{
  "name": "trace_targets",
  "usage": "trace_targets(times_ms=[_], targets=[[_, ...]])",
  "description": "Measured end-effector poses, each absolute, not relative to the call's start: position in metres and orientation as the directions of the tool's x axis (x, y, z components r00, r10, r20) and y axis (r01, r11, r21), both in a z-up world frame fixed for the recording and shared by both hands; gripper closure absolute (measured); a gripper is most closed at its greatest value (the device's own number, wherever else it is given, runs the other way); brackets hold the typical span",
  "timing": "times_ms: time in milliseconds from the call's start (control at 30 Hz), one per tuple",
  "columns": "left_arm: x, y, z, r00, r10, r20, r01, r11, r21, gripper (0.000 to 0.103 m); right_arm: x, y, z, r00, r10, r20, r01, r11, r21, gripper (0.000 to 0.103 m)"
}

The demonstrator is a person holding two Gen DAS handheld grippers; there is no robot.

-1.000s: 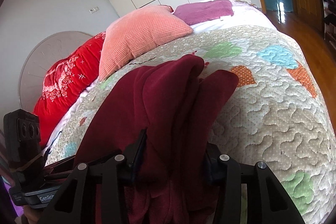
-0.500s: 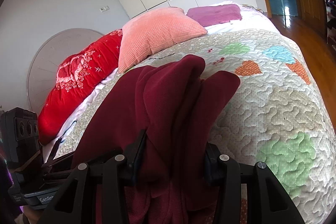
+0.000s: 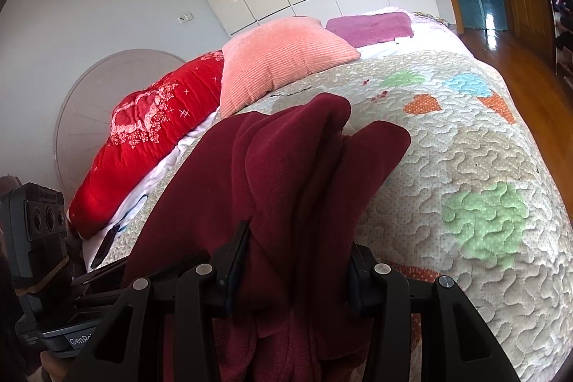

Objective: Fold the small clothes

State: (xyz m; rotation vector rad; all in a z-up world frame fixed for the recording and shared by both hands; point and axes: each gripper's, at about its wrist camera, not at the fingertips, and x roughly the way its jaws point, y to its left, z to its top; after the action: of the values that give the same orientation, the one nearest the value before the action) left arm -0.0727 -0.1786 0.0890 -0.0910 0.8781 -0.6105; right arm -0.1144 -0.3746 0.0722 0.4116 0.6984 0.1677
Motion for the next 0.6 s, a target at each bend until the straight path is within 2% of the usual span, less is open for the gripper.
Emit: trace_targets(times_ms=[267,400,467,600], targets=[[-0.09,-0.169,0.076,0.471,-0.527,-0.707,0.442,0.835,-0.328,0.045,-0.13,-0.368,0.057,0.742,0.304,-0.598,-0.011,0.897,0.442,0.059],[-0.089,-0.172,0.056,0.442,-0.502,-0.744,0.414,0.849,-0.327,0.044,-0.122,-0.374,0.031,0.696,0.287,-0.659,0.047,0.897,0.44,0.056],[-0.087,-0.171,0.045,0.425,-0.495,-0.757,0.388,0.856,-0.342,0.035,-0.122,-0.379,0.018,0.681,0.278,-0.677,0.073,0.895,0.441,0.046],[-0.091,-0.165,0.048,0.439,-0.493,-0.751,0.376,0.86,-0.345,0.033,-0.136,-0.385,0.037,0.723,0.256,-0.642,0.071,0.896,0.437,0.045]])
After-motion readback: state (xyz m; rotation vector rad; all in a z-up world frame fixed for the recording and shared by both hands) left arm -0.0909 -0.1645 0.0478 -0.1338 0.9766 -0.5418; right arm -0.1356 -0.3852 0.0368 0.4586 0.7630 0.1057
